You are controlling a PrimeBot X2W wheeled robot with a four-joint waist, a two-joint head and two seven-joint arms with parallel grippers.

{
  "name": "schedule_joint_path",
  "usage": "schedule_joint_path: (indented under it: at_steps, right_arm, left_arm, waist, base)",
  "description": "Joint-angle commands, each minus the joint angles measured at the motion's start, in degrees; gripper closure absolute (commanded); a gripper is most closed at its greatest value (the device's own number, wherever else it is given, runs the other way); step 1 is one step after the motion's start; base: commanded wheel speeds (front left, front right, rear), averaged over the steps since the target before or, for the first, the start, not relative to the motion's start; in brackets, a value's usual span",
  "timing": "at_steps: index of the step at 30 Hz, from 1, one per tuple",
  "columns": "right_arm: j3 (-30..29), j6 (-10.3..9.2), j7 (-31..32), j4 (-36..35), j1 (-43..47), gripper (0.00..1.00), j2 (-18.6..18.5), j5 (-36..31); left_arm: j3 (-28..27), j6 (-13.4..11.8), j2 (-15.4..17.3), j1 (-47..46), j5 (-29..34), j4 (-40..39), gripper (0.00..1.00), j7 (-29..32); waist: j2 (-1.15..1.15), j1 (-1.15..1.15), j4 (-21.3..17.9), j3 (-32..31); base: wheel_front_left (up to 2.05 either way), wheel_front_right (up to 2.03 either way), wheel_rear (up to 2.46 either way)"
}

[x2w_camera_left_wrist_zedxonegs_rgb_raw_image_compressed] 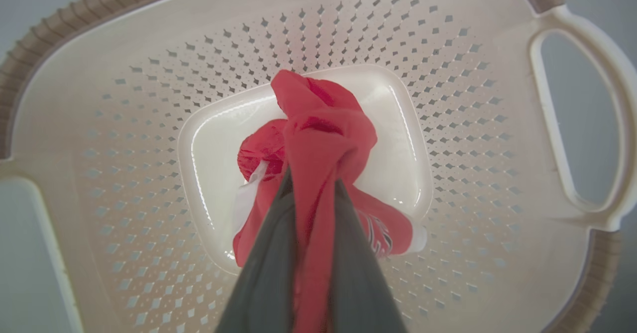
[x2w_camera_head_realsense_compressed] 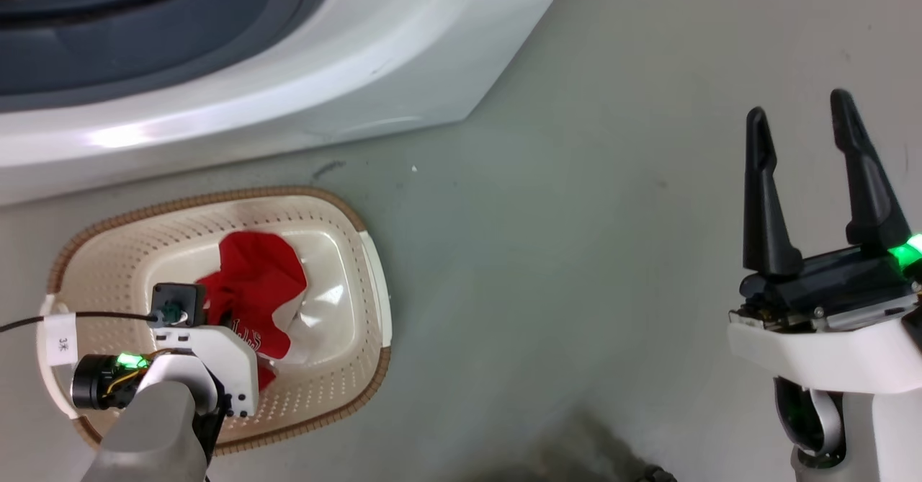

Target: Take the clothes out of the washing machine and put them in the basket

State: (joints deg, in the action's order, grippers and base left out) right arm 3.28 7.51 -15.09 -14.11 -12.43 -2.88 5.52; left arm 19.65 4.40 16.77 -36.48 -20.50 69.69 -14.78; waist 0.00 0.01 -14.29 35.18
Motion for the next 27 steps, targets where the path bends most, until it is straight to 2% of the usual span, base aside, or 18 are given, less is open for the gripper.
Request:
schedule_joint_path:
  at_steps: [1,8,16,17,18,19,27]
  right_arm:
    - [-0.23,-0.04,-0.12,-0.36,-1.46,0.00,0.01,0.40]
    - [-0.84,-0.04,-0.12,-1.08,-3.44,0.00,0.01,1.13]
    - [-0.83,-0.04,-0.12,-1.30,-4.52,0.00,0.01,0.97]
    - [-0.80,-0.04,-0.12,-1.19,-4.54,0.00,0.01,0.89]
    - [-0.79,-0.04,-0.12,-1.07,-4.59,0.00,0.00,0.76]
    - [-0.72,-0.04,-0.12,-1.01,-4.69,0.00,0.00,0.60]
    - [-0.25,-0.04,-0.12,-0.22,-3.14,0.00,0.00,-0.37]
  left_arm:
    - [0.11,0.04,0.16,-1.47,-0.23,0.95,1.00,0.38]
    - [-0.18,-0.91,0.15,-4.37,-1.01,2.95,1.00,1.82]
    - [0.31,-1.87,-0.69,-6.24,-1.41,3.69,1.00,2.51]
    - [0.38,-1.93,-0.82,-6.32,-1.48,3.75,0.96,2.84]
    - [0.57,-1.93,-0.93,-6.36,-1.47,3.78,0.54,2.93]
    - [0.84,-2.40,-0.84,-6.51,-1.13,3.78,0.00,2.50]
    - [1.34,-2.27,-1.93,-4.16,-1.84,4.05,0.00,1.95]
  waist:
    - [0.00,-0.01,-0.19,3.74]
    - [0.00,-0.01,-0.46,8.01]
    - [0.00,-0.01,0.27,9.90]
    - [0.00,-0.01,0.37,9.80]
    - [0.00,-0.01,0.46,9.61]
    - [0.00,-0.01,0.52,9.34]
    - [0.00,-0.01,1.39,5.00]
  base:
    - [0.00,0.00,0.00]
    - [0.00,0.00,0.00]
    - [0.00,0.00,0.00]
    - [0.00,0.00,0.00]
    - [0.00,0.00,0.00]
    - [0.00,0.00,0.00]
    - [0.00,0.00,0.00]
